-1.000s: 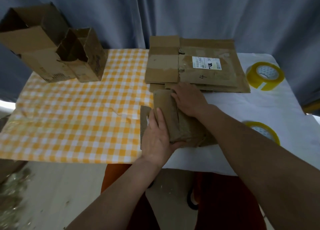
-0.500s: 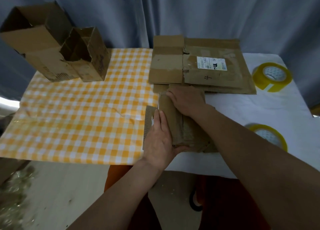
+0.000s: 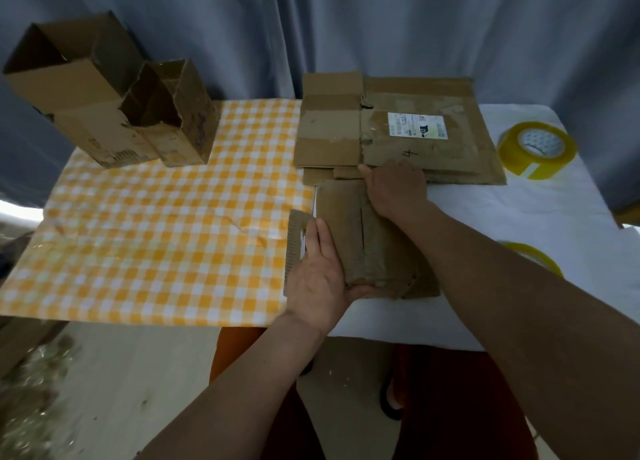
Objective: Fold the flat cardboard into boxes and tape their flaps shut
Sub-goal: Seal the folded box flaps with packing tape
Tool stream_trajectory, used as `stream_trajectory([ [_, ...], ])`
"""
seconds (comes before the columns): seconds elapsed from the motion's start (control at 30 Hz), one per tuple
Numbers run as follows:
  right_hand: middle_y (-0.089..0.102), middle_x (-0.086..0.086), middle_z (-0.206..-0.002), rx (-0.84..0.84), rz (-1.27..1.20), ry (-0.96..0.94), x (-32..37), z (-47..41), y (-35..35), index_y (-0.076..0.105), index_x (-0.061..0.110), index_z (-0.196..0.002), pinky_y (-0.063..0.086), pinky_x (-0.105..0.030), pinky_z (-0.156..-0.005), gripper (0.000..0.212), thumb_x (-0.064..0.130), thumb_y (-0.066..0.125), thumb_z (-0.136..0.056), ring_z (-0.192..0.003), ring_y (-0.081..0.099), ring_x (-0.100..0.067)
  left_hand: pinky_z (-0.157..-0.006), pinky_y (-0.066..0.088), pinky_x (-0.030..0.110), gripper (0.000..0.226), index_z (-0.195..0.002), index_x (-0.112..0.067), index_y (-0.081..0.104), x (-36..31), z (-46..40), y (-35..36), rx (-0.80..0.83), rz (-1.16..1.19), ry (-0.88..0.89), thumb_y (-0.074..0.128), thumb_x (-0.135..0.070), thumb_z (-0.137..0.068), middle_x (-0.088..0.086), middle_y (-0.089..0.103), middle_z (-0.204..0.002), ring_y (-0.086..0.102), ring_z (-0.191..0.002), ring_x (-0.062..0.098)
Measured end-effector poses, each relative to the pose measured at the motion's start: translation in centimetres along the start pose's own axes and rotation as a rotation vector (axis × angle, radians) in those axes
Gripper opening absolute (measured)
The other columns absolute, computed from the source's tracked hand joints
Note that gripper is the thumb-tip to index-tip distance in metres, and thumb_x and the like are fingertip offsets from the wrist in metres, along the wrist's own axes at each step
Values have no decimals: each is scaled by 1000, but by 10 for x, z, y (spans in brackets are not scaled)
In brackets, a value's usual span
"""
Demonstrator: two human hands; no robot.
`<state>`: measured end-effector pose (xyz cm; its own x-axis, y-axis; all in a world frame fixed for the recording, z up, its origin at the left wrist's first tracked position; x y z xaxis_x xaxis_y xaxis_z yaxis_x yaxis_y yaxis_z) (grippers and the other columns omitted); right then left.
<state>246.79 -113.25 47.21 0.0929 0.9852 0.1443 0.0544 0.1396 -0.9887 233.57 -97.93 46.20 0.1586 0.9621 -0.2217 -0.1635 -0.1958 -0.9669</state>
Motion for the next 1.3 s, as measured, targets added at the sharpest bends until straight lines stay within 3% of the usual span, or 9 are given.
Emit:
stream_trajectory([
  [0.3, 31, -7, -151, 124, -784, 213, -46, 74, 11, 20, 22, -149, 23, -32, -107, 49, 39, 23, -102, -136, 32, -24, -95, 47, 33, 129, -148, -9, -22, 0, 0, -3, 106, 141, -15, 72, -58, -73, 13, 1, -156, 45, -128, 28],
  [0.4, 36, -9, -148, 7, -722, 263, -75, 118, 4, 26, 17, -147, 25, -35, -109, 49, 33, 31, -102, -134, 34, -25, -120, 10, 46, 122, -148, -6, -20, -8, 9, -13, 34, -98, 8, 66, -59, -79, 21, -14, -156, -2, -146, 39],
  [0.47, 38, -13, -145, -35, -621, 250, -90, 144, 2, 31, 9, -144, 24, -36, -110, 47, 26, 37, -101, -134, 34, -28, -117, -11, 49, 111, -149, -6, -17, -34, 24, -19, -96, -197, 139, 57, -58, -85, 22, -18, -156, -19, -144, 39],
  [0.73, 49, -32, -124, -102, -190, 327, -156, 215, 2, 47, -11, -126, 28, -52, -107, 47, 2, 61, -83, -122, 42, -46, -118, -13, 45, 109, -141, -3, -30, -79, 57, 20, -73, -330, 375, 49, -55, -89, 15, -25, -156, -20, -145, 30],
  [0.87, 48, -14, -136, 87, 73, 313, -183, 227, 13, 48, 7, -131, 7, -45, -114, 40, 9, 47, -90, -136, 31, -29, -118, -13, 44, 115, -143, -5, -30, -76, 56, 20, -38, -323, 402, 54, -56, -84, 12, -28, -156, -25, -144, 27],
  [0.97, 58, -15, -128, 51, -39, 253, -185, 222, -4, 57, 10, -126, 24, -39, -108, 37, 8, 50, -90, -124, 46, -31, -116, -17, 41, 116, -143, -8, -30, -76, 57, 20, -2, -301, 399, 54, -59, -82, 9, -30, -155, -28, -143, 24],
  [1.07, 60, -22, -121, -15, -281, 200, -173, 218, -32, 60, 4, -122, 39, -39, -92, 35, 4, 60, -87, -112, 54, -38, -116, -15, 36, 117, -149, -13, -19, -80, 52, 9, 64, -120, 384, 61, -61, -79, 1, -22, -158, -21, -145, 17],
  [1.2, 53, -15, -127, 35, -585, 94, -136, 214, -64, 53, 10, -130, 33, -27, -89, 44, 13, 64, -88, -116, 48, -31, -120, 19, 41, 110, -154, -21, 15, -86, 38, -38, 84, 584, 202, 83, -39, -69, -5, 13, -160, 13, -147, 15],
  [1.3, 51, -10, -121, 51, -633, -12, -104, 212, -89, 53, 13, -129, 34, -25, -88, 44, 17, 66, -87, -112, 48, -24, -113, 24, 25, 101, -149, -25, 29, -94, 39, -74, -37, 724, 244, 85, -34, -66, -7, 27, -155, 23, -139, 4],
])
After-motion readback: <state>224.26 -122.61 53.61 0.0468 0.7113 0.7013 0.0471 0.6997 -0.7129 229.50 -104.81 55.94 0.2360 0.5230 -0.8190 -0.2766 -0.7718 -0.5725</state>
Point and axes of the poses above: each hand's wrist, its own z-axis away from the middle knuckle, its own y-axis out of the palm, x = y × z, the point moved 8 cm from there along -z, towards the middle knuckle
